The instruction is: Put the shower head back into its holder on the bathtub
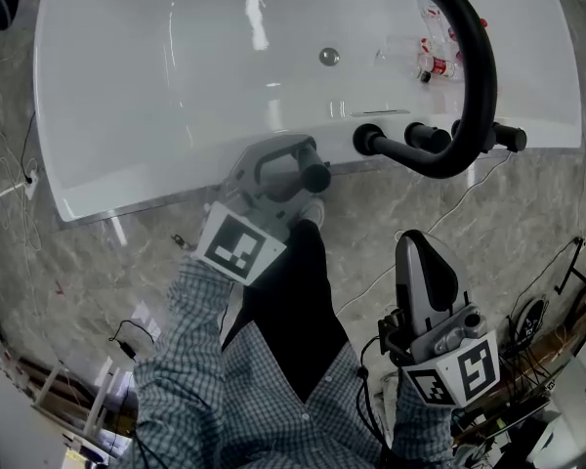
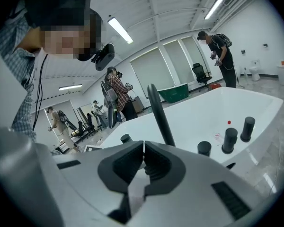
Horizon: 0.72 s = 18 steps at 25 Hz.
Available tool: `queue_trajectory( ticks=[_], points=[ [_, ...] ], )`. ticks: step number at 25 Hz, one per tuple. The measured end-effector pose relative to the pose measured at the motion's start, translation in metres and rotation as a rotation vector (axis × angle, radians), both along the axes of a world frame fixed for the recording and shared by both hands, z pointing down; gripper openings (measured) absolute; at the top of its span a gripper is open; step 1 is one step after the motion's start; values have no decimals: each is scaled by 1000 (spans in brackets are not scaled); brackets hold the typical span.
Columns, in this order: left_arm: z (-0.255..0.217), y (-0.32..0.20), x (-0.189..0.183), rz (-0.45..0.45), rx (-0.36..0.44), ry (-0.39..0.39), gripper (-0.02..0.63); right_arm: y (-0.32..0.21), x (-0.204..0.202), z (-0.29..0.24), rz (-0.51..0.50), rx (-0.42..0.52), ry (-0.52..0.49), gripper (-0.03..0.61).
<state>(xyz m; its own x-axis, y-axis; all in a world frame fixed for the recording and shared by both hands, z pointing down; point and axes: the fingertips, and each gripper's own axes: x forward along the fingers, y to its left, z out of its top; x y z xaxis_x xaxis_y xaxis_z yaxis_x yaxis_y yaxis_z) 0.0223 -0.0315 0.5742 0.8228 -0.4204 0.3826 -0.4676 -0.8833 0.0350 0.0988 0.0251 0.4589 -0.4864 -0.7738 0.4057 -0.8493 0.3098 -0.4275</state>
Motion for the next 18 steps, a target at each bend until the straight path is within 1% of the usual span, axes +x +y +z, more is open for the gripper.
queue_trajectory(
  ticks=[4,7,11,13,14,15,17,18],
  points=[
    [2,9,-17,-46,-16,-1,127,-2,-5,2,-16,-1,3,17],
    [-4,14,-33,-97,-18,-6,126,-3,-6,3,-22,-2,9,17],
    [-28,17,-52,-185,-2,5,125,-4,-8,-4,-29,4,18,17],
    [-46,19,-58,-212,-1,37,117,-5,-11,-10,-27,8,15,17],
    [-54,21,-61,-220,-5,46,97,-5,-13,-14,-27,10,9,17],
    [-60,24,-62,-221,-12,35,72,-5,-15,-17,-30,11,3,17],
    [-71,31,-63,-213,-13,-24,32,-4,-21,-27,-41,16,-3,17],
    [-79,32,-62,-213,-6,-37,26,-3,-23,-33,-47,21,-3,17]
  ],
)
